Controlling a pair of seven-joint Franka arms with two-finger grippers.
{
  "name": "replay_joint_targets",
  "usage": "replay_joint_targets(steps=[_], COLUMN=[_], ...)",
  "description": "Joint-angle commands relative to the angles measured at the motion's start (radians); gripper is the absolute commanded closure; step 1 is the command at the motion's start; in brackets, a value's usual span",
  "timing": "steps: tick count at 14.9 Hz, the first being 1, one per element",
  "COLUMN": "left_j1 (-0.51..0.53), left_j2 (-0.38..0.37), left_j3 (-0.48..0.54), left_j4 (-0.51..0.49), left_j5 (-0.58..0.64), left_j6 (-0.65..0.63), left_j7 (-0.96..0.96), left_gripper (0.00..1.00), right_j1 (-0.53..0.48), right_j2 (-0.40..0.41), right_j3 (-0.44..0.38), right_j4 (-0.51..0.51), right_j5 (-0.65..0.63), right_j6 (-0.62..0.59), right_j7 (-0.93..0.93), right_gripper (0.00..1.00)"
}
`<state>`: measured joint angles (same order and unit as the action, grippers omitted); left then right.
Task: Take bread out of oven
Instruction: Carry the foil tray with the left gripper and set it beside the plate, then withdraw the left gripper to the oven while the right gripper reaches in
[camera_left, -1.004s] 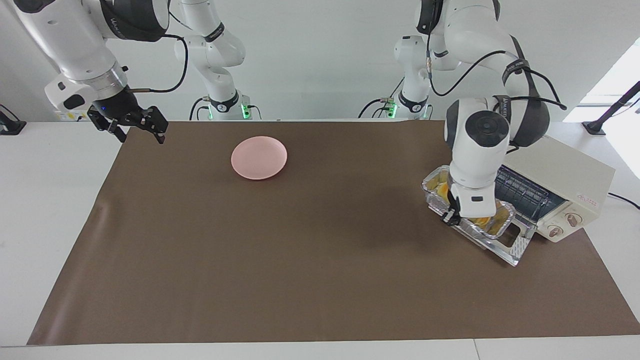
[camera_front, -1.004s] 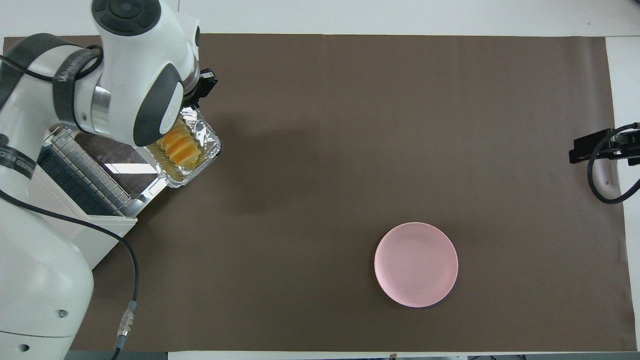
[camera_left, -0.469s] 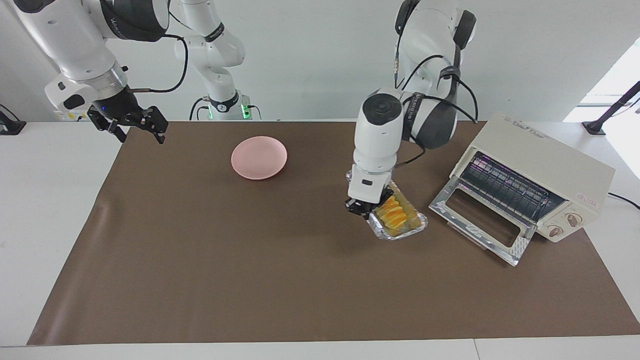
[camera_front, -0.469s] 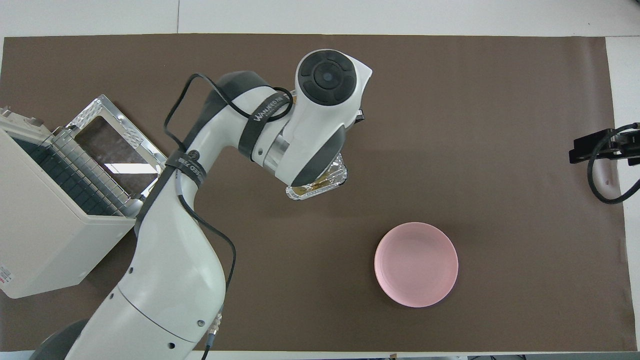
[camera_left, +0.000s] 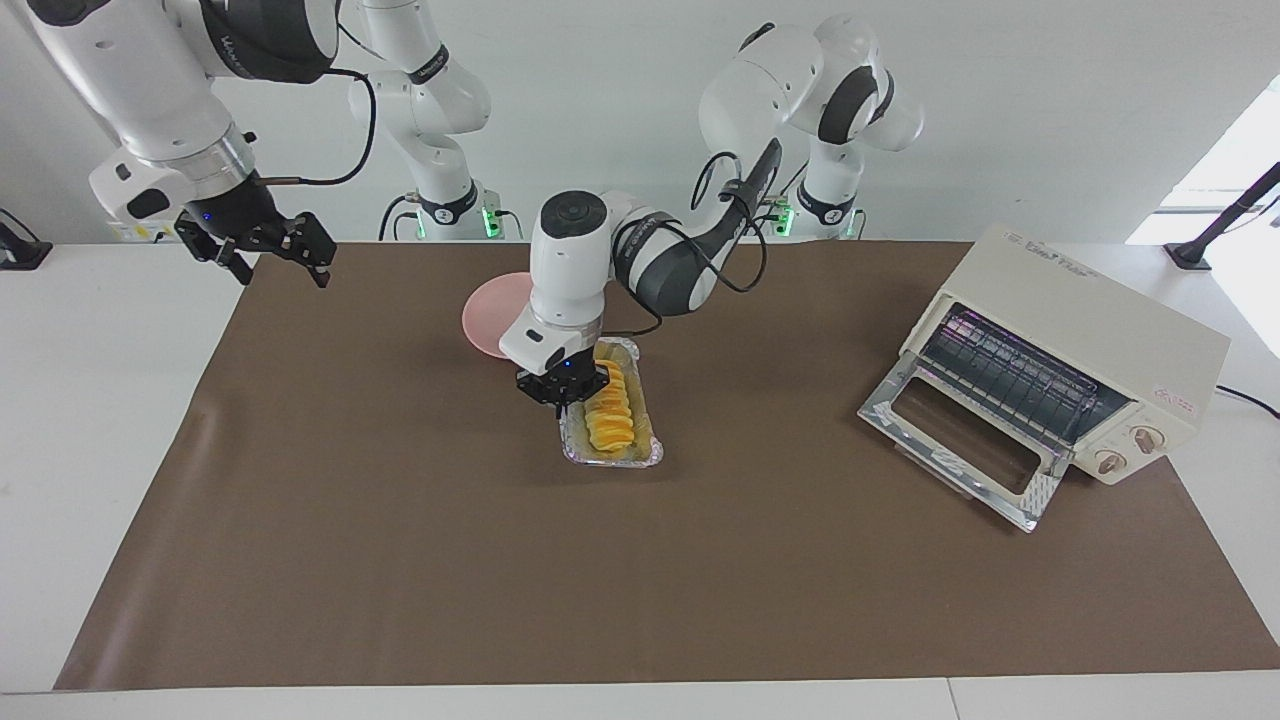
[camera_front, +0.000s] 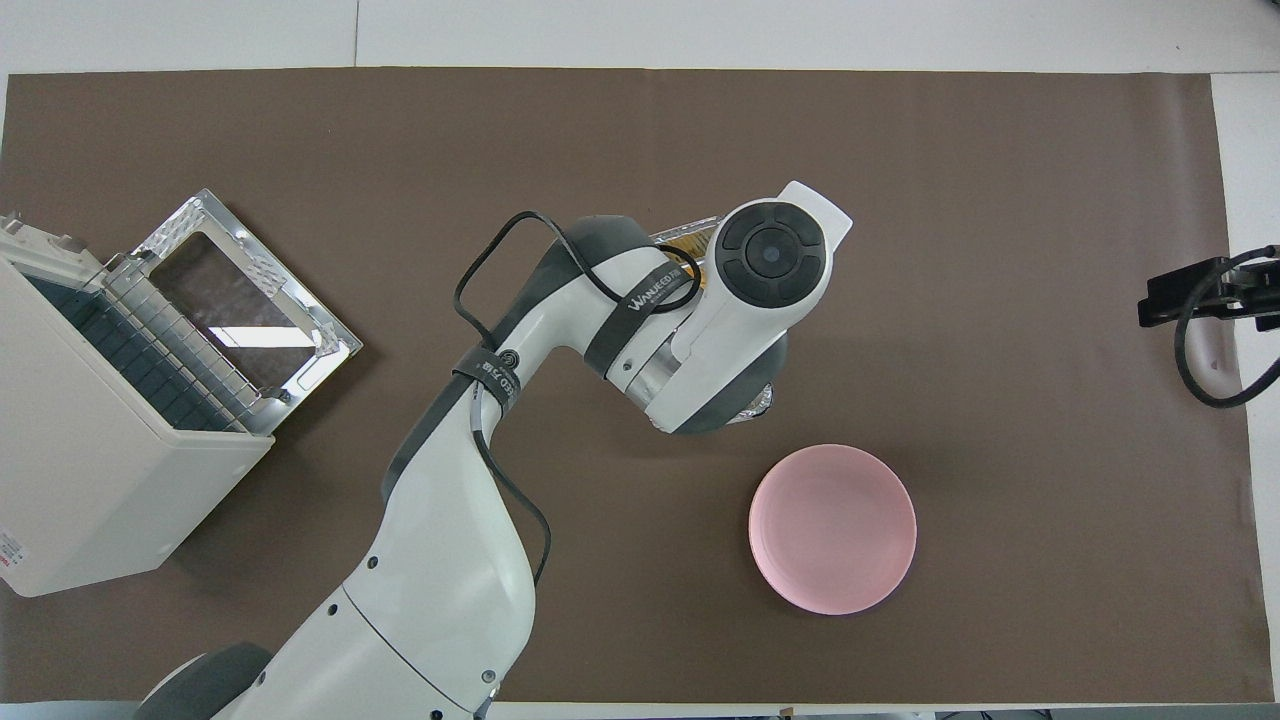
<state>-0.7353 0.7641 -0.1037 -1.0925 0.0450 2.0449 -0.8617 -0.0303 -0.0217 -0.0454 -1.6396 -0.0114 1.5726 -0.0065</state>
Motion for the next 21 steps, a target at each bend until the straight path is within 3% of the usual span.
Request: replay_joint_targets(steps=[1, 2, 3, 5, 8, 11, 18, 21], left_j1=[0.002, 0.002, 0.002, 0.000, -0.003, 0.017, 0.294, 0.468], left_j2=[0.001, 0.001, 0.001, 0.001, -0.014, -0.103, -0.538, -0.624], left_j3=[0.007, 0.006, 0.006, 0.009, 0.018, 0.022, 0.029, 0.027], left_j4=[-0.059, -0.063, -0.063, -0.061, -0.050, -0.053, -0.355, -0.379], left_j5=[-0.037, -0.037, -0.040, -0.033, -0.034, -0.037, -0.042, -0.042], left_j6=[0.067, 0.073, 0.075, 0.080, 0.060, -0.058, -0.333, -0.446], left_j7=[0.041, 0.041, 0.041, 0.041, 0.039, 0.030, 0.105, 0.290], left_gripper=[1.00, 1.00, 0.88, 0.00, 0.00, 0.00, 0.00, 0.00], right_j1=[0.004, 0.004, 0.004, 0.004, 0.004, 0.004, 0.007, 0.088], right_j2=[-0.018, -0.018, -0.018, -0.018, -0.018, -0.018, -0.027, -0.035], right_j3=[-0.004, -0.004, -0.004, -0.004, -0.004, -0.004, 0.009, 0.036], right_j4=[-0.017, -0.017, -0.017, -0.017, -0.017, -0.017, -0.016, -0.072], right_j5=[0.002, 0.002, 0.002, 0.002, 0.002, 0.002, 0.002, 0.008], right_j6=[0.000, 0.000, 0.000, 0.000, 0.001, 0.000, -0.082, 0.042], right_j7=[-0.012, -0.012, -0.012, -0.012, -0.012, -0.012, -0.042, -0.023], right_gripper=[0.00, 0.00, 0.00, 0.00, 0.00, 0.00, 0.00, 0.00])
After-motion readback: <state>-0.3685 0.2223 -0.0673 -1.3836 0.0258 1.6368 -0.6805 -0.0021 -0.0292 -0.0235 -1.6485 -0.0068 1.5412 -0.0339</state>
